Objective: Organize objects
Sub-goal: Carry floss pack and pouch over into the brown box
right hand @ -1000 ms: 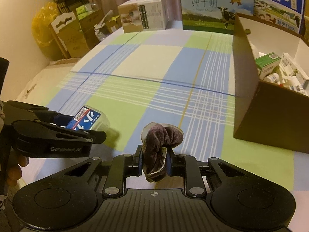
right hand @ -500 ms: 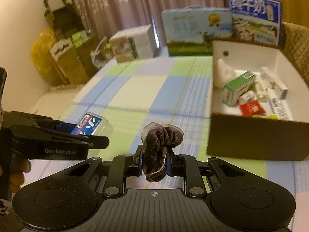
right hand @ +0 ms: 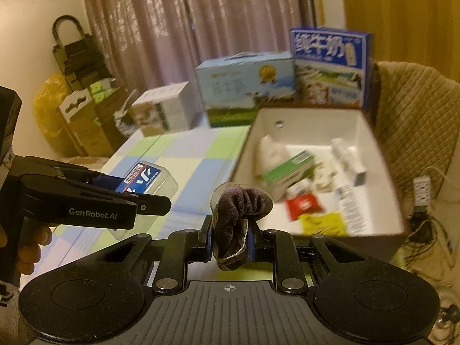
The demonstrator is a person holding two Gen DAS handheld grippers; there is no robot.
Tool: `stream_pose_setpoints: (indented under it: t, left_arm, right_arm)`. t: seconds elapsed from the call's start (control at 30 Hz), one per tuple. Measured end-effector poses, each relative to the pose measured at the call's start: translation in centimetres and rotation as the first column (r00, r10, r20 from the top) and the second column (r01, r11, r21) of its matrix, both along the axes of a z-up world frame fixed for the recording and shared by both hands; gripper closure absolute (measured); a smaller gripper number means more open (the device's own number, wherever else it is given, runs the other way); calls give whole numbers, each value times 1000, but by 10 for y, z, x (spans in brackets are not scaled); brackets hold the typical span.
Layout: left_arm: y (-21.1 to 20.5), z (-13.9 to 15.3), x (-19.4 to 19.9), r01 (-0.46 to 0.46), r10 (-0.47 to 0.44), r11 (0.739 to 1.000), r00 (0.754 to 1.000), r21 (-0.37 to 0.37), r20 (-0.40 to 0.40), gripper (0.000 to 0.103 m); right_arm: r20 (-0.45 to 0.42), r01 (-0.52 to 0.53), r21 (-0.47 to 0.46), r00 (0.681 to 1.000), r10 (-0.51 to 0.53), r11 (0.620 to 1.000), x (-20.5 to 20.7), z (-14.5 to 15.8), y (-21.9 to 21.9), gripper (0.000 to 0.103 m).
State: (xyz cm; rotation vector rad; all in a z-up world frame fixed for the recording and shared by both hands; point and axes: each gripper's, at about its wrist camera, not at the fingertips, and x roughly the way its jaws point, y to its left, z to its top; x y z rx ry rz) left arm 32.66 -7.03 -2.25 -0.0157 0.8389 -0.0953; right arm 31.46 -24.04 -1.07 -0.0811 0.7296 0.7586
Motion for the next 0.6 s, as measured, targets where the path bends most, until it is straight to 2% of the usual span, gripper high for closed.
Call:
stream_pose_setpoints:
  t: [0.3, 0.6]
  left_arm:
    - [-50, 4, 55, 45, -45, 999, 999, 29, 0, 50]
    - [-79, -18, 95, 57, -55, 997, 997, 51, -44, 50]
  right_arm:
    - [-4, 78, -1, 997, -78, 997, 54, 10, -33, 84]
    - [-29, 95, -17, 995, -95, 995, 94, -11, -48, 84]
